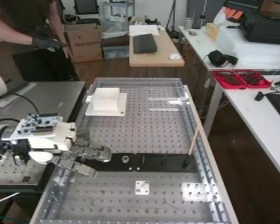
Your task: Grab the smaller nut and place it in the white container
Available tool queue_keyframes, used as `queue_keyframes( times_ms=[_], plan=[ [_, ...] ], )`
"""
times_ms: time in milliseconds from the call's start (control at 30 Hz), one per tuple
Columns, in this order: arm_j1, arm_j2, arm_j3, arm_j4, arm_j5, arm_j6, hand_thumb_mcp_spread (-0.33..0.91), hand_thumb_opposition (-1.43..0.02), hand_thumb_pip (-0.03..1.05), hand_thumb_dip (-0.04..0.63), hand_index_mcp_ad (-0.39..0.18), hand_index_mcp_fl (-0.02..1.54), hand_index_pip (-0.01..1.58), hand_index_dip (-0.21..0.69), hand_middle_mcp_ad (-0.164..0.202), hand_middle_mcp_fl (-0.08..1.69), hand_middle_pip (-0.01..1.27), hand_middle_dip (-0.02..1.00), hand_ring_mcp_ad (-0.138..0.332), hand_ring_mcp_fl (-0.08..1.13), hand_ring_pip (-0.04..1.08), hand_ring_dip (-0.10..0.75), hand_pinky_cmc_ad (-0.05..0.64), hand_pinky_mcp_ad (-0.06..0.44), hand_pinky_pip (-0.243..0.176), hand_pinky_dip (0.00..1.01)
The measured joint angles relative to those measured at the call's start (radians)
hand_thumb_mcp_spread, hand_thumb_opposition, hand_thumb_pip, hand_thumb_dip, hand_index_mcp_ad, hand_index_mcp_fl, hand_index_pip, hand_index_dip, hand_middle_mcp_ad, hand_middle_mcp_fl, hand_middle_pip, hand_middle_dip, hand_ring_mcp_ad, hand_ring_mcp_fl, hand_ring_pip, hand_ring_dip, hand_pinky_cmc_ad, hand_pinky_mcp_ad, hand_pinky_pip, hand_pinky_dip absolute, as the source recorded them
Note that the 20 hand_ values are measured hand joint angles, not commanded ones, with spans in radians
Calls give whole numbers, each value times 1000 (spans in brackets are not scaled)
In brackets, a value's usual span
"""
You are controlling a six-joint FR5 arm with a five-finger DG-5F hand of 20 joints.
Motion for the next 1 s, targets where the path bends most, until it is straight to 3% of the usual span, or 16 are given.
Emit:
queue_keyframes(
  times_ms=[267, 1000],
  plan=[
    [-5, -18, 22, -50, 9, -23, 387, -869, 787, 222, -222, 113, 1522, 94, 89, 199, 127, 227, 145, -3, 98, 91, 361, 309, -42, 183],
    [-10, -45, 32, -46, 25, -24, 387, -866, 785, 222, -218, 77, 1525, 113, 89, 162, 129, 237, 145, -3, 98, 91, 361, 309, -42, 178]
  ],
)
